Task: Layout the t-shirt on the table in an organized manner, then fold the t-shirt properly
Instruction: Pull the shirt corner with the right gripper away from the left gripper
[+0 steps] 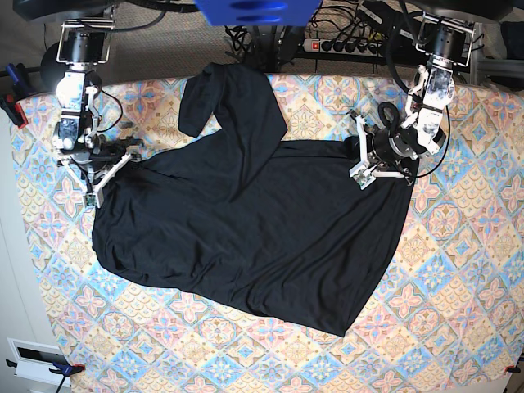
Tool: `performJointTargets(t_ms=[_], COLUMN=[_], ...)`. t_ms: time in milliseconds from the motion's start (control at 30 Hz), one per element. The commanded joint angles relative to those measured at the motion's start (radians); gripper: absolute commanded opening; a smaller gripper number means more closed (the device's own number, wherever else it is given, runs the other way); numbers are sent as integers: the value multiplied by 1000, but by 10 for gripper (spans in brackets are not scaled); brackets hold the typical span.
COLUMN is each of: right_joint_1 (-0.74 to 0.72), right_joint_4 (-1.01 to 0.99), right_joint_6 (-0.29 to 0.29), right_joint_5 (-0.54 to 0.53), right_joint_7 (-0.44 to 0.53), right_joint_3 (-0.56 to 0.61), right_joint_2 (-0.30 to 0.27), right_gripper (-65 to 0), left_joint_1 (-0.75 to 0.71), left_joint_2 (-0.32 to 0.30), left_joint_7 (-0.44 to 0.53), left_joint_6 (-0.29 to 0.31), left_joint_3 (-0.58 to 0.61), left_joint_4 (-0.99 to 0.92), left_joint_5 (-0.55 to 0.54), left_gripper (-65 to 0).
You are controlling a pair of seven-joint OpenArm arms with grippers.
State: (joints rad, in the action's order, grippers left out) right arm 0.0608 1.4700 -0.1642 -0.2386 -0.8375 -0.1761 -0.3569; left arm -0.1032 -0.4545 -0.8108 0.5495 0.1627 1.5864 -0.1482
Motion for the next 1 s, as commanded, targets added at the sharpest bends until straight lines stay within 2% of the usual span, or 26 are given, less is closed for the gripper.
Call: performJointTargets(t_ms=[0, 333, 633, 733, 967], right_joint_1=[-3, -69, -69, -69, -69], right_joint_4=[-9, -139, -147, -147, -134], right_joint_6=[15, 15, 15, 15, 15], right_joint_5=[31, 31, 32, 32, 32], right_joint_7=[-21, 36, 47, 54, 54], right_joint_3=[-9, -7, -15, -15, -17], right_joint_2=[-29, -51, -77, -98, -103], right_gripper=[-650, -650, -649, -606, -418], left_joint_1=[-10, -37, -53, -53, -53], left_joint_2=[-3, -5, -7, -7, -3], left_joint_7=[-75, -75, -74, -74, -74], left_joint_6=[-22, -21, -21, -21, -21], left_joint_3=[11, 11, 10, 10, 11], left_joint_4=[-30, -28, -28, -28, -28], left_joint_5=[72, 72, 71, 71, 71], left_gripper=[-650, -650, -650, -650, -650])
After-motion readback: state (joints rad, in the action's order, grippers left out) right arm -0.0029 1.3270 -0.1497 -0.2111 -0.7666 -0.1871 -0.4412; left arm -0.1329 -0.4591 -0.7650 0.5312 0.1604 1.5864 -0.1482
